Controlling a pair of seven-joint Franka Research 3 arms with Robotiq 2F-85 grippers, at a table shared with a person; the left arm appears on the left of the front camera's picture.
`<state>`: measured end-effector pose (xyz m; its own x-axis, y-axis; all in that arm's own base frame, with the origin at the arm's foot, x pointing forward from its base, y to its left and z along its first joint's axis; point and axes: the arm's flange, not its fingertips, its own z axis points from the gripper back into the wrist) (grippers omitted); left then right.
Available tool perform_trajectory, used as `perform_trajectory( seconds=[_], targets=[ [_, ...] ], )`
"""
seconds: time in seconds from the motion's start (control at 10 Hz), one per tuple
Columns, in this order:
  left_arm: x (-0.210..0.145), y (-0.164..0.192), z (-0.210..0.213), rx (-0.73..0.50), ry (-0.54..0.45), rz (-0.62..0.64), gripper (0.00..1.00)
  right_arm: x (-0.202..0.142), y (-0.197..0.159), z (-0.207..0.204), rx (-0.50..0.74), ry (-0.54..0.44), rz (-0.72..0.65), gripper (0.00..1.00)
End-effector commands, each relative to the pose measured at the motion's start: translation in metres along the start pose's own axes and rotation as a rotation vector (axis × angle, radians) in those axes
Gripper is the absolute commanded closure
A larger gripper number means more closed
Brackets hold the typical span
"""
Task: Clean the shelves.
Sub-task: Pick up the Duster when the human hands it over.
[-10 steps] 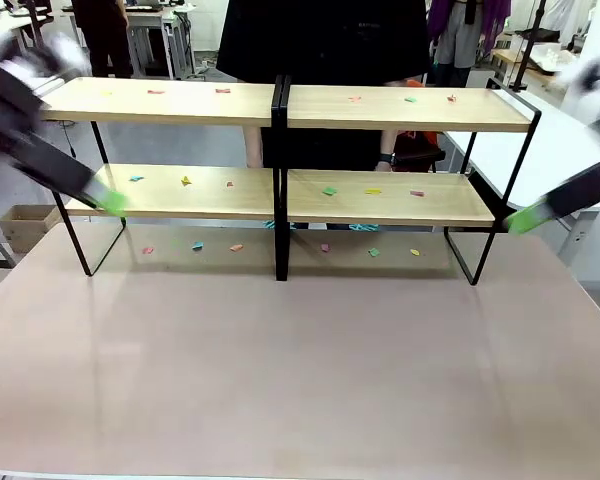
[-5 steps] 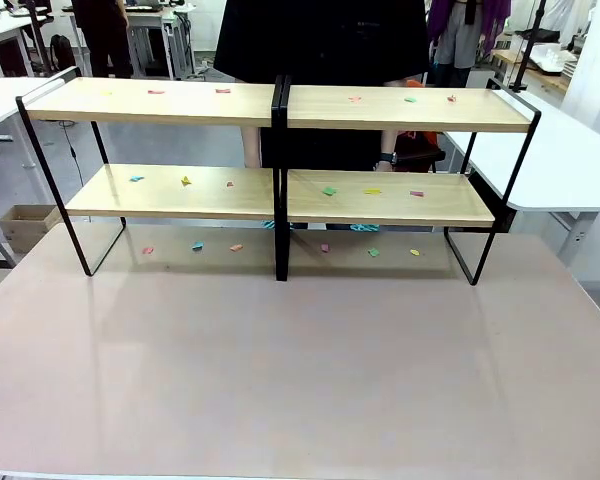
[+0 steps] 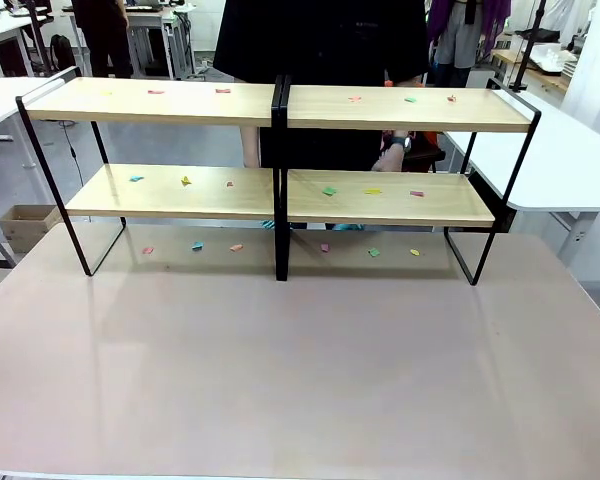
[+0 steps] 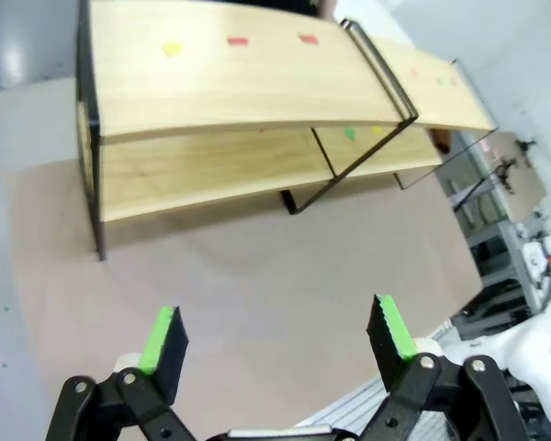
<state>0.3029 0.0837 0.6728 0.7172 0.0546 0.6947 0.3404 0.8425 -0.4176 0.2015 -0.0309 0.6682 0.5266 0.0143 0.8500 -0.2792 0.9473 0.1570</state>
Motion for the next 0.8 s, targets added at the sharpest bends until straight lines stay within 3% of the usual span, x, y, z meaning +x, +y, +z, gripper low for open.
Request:
perform_trajectory(
  seconds=[0.0, 0.7],
  targets=[
    [0.012, 0.014, 0.024, 0.053, 0.013, 0.012, 0.00, 0.020, 0.003, 0.000, -0.063, 0.008, 0.037, 0.00],
    [0.031, 0.022, 0.025, 0.062, -0.018, -0.061, 0.00, 0.047, -0.001, -0.004, -0.054, 0.006, 0.054, 0.00]
  ],
)
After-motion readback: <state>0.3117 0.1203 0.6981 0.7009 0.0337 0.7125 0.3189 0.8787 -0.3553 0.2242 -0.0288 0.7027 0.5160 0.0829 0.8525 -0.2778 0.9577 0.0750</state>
